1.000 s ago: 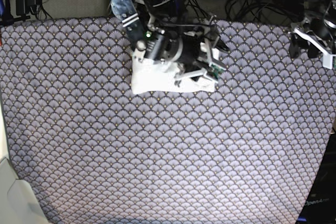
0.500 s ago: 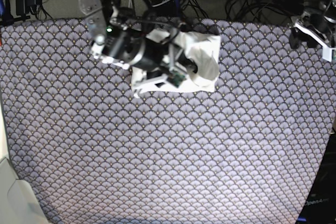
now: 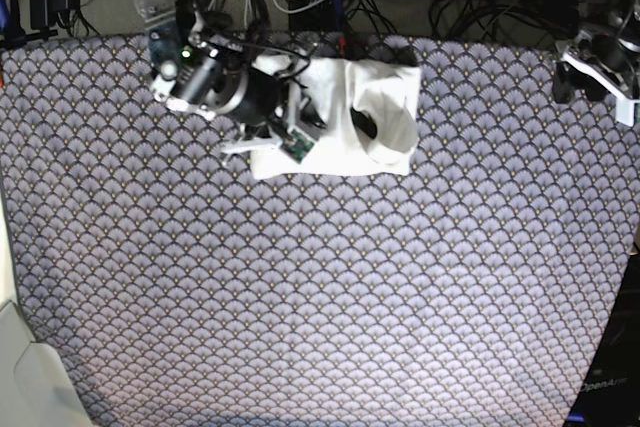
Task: Fold the T-shirt properly
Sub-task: 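Press the held end onto the bundle and adjust with the right gripper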
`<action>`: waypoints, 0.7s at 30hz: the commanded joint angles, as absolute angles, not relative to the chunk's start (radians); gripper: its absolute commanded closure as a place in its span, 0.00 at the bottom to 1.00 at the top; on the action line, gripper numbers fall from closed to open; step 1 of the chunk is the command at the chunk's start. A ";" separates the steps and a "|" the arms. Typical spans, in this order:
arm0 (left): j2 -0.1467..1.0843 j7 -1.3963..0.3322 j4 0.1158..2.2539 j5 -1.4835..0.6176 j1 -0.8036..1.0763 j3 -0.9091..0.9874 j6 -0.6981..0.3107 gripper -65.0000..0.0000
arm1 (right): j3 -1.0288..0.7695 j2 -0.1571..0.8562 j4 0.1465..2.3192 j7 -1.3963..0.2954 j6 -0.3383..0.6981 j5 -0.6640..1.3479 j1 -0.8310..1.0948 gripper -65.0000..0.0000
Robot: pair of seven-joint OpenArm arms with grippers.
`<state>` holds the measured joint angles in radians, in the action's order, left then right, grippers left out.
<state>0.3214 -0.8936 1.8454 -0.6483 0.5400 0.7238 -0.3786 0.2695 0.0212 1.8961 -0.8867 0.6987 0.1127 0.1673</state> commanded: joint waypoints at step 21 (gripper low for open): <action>0.331 -0.877 1.860 -0.657 0.544 0.733 -0.381 0.45 | 0.449 -0.028 1.735 -0.802 0.698 0.122 0.042 1.00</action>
<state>0.3161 -0.8936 1.8454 -0.6479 0.5411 0.7238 -0.3786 0.4515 -0.0193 1.7199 -0.8261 0.6987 0.1085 0.0578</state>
